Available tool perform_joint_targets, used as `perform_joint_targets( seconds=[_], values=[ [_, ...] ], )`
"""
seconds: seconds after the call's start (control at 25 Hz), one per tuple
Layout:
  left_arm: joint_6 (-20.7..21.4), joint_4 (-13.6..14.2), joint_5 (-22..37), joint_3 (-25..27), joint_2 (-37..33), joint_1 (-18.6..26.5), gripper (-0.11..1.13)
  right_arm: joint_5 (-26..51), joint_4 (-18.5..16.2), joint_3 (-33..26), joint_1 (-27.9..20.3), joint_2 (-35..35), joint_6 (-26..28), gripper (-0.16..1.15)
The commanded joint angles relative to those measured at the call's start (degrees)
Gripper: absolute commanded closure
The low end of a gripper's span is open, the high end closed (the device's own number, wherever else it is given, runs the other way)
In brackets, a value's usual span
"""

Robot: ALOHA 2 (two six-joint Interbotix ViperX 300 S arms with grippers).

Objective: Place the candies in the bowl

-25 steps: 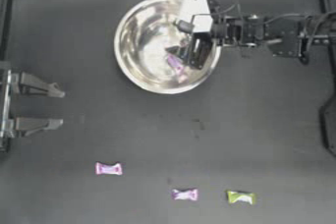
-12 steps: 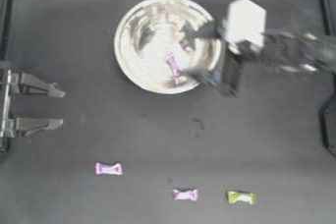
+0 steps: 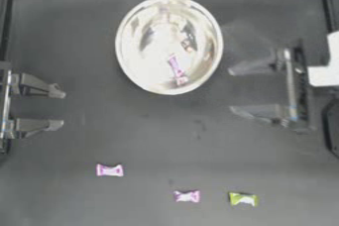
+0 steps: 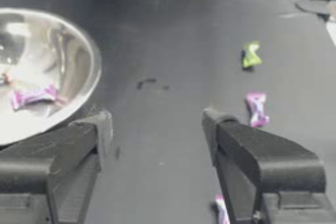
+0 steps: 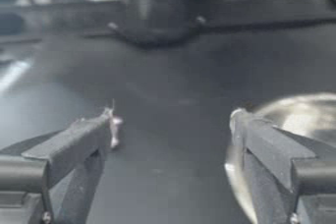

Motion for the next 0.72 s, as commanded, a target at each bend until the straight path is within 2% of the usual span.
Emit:
perform_joint_targets(
  seconds=[0.04, 0.24, 0.4, 0.72],
  values=[
    [0.09, 0.00, 0.62, -1.85, 0.70, 0.09, 0.11, -0.70, 0.35, 2.02, 2.90, -3.87, 0.00, -0.01],
    [0.09, 0.00, 4.04, -4.04, 0.79, -0.09, 0.11, -0.70, 1.23, 4.75, 5.10, -6.33, -0.18, -0.01],
    [0.09, 0.09, 9.58, -7.56, 1.85, -1.41, 0.11, -0.18, 1.67, 6.24, 5.27, -8.26, -0.18, -0.01],
    [-0.26, 1.05, 24.26, -17.40, 12.66, -4.66, 0.11, 1.41, 2.11, 7.21, 5.27, -10.72, -0.18, -0.01]
  ],
)
